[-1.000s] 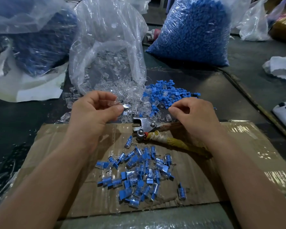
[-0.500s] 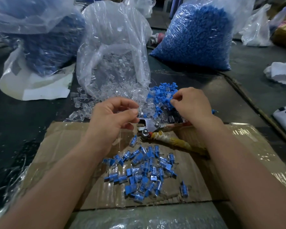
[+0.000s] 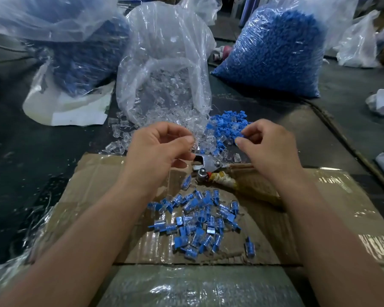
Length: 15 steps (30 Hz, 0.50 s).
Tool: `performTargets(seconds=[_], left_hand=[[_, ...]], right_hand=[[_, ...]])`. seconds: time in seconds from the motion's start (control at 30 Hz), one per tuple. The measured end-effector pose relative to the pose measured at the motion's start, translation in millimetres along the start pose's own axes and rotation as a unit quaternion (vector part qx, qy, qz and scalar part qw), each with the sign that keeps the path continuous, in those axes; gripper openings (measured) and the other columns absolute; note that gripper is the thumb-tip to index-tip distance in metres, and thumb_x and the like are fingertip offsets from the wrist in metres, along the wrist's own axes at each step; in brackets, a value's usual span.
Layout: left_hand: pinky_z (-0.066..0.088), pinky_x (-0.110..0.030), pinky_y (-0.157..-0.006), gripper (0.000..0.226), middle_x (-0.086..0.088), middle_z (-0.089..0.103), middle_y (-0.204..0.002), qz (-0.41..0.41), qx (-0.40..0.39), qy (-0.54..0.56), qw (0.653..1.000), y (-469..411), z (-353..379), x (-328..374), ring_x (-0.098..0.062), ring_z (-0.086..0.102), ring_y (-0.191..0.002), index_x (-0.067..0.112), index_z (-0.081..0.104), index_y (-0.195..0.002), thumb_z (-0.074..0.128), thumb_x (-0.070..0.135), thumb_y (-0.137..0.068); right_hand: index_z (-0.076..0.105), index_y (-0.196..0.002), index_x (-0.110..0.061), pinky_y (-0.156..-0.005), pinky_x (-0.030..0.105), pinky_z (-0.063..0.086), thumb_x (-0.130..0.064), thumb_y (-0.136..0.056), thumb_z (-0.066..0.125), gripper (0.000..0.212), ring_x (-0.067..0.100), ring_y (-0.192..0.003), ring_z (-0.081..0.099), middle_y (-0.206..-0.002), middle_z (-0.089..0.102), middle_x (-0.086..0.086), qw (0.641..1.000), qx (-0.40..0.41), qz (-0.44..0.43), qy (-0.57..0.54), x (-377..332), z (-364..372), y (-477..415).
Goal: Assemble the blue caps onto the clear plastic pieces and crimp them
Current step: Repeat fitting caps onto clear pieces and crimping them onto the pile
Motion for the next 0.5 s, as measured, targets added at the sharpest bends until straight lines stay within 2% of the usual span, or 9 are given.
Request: performTargets(seconds=[0.1,0.27,0.4,0.5], left_hand=[[0.052,-0.018,-0.053,0.005,0.002,0.069,-0.068,0.012,0.021,-0.010,1.000,3.6,6.4,8.0,-0.013,0.067,-0.062,0.014,0.064,-0.076,0.068,0.011,-0.078],[0.048,-0.015,-0.051,0.010,0.003,0.063,-0.062,0.033,0.017,-0.028,0.999,6.2,23.0,13.7,-0.004,0.059,-0.054,0.015,0.064,-0.073,0.068,0.008,-0.080],[0.054,-0.019,-0.062,0.011,-0.004,0.066,-0.072,-0.021,0.026,0.030,0.999,6.9,12.4,-8.7,-0.012,0.064,-0.066,0.012,0.063,-0.075,0.064,0.002,-0.080],[0.055,-0.019,-0.059,0.012,-0.004,0.066,-0.065,-0.049,0.030,0.088,0.994,3.0,8.9,-16.2,-0.013,0.065,-0.061,0.006,0.062,-0.074,0.062,-0.005,-0.078]], right_hand=[[0.054,-0.072,-0.033,-0.056,0.006,0.039,-0.021,-0.079,0.069,0.020,-0.004,-0.063,0.052,-0.068,0.055,-0.018,0.998,-0.041,-0.023,-0.053,-18.4,4.3,17.7],[0.060,-0.087,-0.032,-0.063,0.002,0.039,-0.021,-0.084,0.064,0.012,-0.013,-0.069,0.050,-0.073,0.050,-0.027,0.994,-0.061,-0.048,-0.081,-31.3,14.0,29.1],[0.069,-0.094,-0.019,-0.070,0.004,0.044,-0.015,-0.081,0.068,0.014,-0.006,-0.076,0.059,-0.075,0.057,-0.024,0.988,-0.034,-0.063,-0.140,-31.8,17.1,36.8],[0.069,-0.093,-0.018,-0.072,0.005,0.045,-0.013,-0.080,0.069,0.014,-0.005,-0.081,0.060,-0.077,0.059,-0.023,0.984,-0.020,-0.075,-0.163,-30.4,21.1,38.3]])
Point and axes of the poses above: each hand's wrist, its own y-axis away from the middle knuckle, its own z-axis out of the palm, x = y × z, the point moved 7 cm from there along -y, towards the middle knuckle
